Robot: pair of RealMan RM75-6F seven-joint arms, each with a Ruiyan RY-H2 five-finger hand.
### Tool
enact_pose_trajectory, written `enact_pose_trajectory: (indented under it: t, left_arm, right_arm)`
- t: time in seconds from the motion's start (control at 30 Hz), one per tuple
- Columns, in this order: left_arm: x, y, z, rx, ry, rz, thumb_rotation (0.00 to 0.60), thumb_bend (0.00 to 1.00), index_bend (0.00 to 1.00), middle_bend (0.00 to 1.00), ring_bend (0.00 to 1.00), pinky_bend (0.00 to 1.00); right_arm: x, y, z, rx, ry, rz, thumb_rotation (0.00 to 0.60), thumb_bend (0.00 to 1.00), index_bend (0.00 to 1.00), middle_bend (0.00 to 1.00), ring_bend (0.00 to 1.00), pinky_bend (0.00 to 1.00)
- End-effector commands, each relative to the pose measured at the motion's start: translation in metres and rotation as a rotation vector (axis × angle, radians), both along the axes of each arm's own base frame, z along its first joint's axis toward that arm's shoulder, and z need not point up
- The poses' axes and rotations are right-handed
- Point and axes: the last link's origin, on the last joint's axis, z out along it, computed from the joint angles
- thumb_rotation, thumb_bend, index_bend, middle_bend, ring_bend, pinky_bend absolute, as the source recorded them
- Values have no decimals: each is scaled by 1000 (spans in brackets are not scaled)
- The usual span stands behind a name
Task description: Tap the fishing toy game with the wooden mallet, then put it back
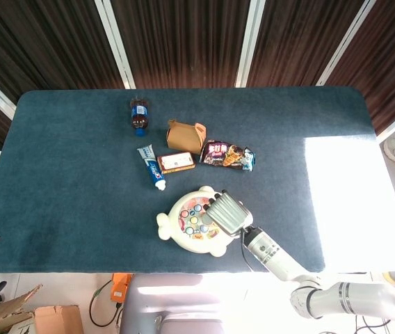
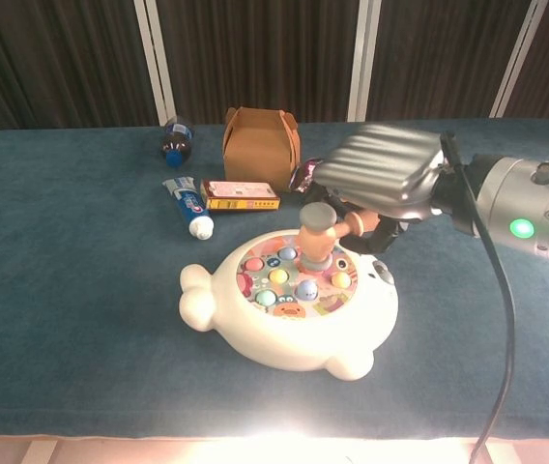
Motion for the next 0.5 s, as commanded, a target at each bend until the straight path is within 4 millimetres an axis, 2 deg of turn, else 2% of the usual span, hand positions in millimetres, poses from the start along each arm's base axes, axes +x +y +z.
enact_pose_trajectory:
  t: [0.03, 0.5]
  left_arm:
    - [0, 0, 0, -1, 0, 1, 600, 139, 0, 0, 0, 69]
    - [-1, 0, 0, -4, -4, 2, 600, 139, 0, 0, 0, 69]
  right_arm:
    - [0, 1, -2, 5, 2, 1, 600, 490, 996, 659, 539, 645]
    - [0, 2, -16, 23, 38, 6, 600, 490, 995, 659, 539, 645]
